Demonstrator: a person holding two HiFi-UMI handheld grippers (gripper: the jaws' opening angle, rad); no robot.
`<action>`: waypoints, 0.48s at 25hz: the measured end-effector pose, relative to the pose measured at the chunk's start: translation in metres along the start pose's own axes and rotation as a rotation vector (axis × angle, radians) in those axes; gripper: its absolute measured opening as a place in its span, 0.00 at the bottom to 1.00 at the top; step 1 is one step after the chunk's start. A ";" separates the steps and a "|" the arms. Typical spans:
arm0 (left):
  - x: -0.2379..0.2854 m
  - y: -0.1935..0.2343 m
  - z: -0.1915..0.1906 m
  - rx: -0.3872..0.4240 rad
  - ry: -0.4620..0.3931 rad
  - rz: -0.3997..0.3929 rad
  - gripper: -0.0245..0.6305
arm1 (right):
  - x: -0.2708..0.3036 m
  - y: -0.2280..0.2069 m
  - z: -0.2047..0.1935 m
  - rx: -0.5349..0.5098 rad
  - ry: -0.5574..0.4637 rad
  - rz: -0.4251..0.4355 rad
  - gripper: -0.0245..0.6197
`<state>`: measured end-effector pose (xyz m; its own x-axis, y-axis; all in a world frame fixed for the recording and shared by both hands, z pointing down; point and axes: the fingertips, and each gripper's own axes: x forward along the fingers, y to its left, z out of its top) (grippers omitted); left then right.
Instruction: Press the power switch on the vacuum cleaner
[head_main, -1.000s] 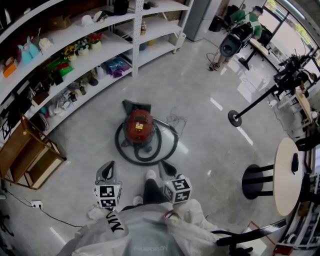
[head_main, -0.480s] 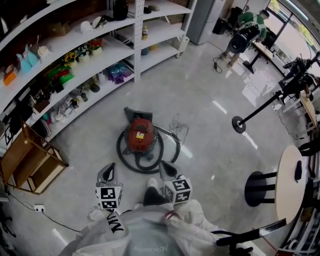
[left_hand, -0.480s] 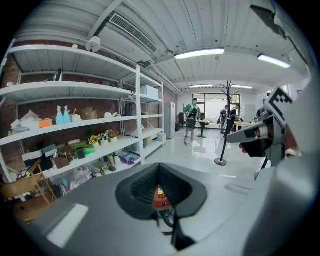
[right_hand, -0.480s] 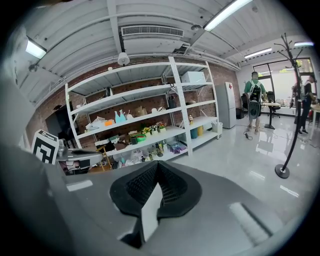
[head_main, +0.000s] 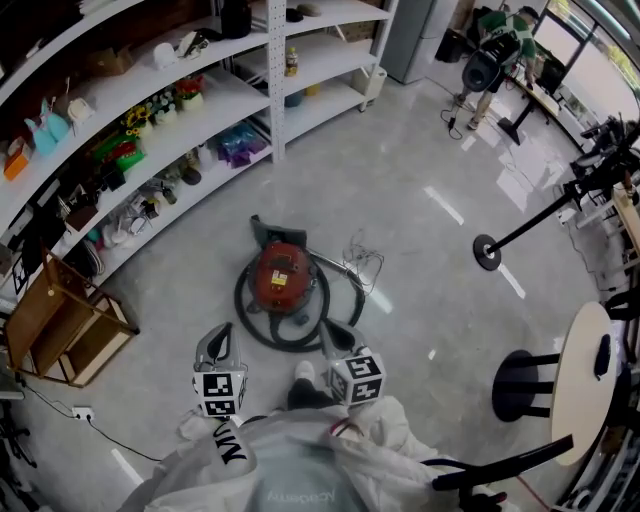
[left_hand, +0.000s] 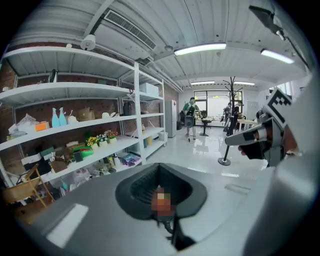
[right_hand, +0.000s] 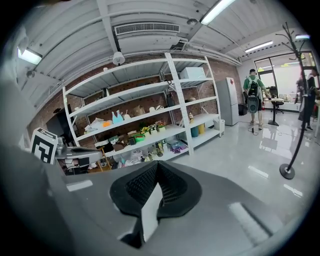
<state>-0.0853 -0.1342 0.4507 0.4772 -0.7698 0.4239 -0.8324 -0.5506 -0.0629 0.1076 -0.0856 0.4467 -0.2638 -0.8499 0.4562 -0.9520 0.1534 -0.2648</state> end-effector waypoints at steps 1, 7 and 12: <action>0.004 -0.001 0.001 -0.001 0.003 0.002 0.04 | 0.003 -0.003 0.001 -0.001 0.002 0.007 0.04; 0.023 -0.004 0.011 0.001 0.013 0.025 0.04 | 0.022 -0.016 0.014 -0.015 -0.001 0.053 0.04; 0.036 -0.008 0.019 0.010 0.016 0.038 0.04 | 0.031 -0.029 0.022 -0.015 -0.003 0.071 0.04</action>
<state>-0.0563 -0.1636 0.4495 0.4406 -0.7850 0.4355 -0.8471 -0.5241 -0.0878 0.1305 -0.1271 0.4501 -0.3303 -0.8383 0.4337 -0.9331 0.2207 -0.2839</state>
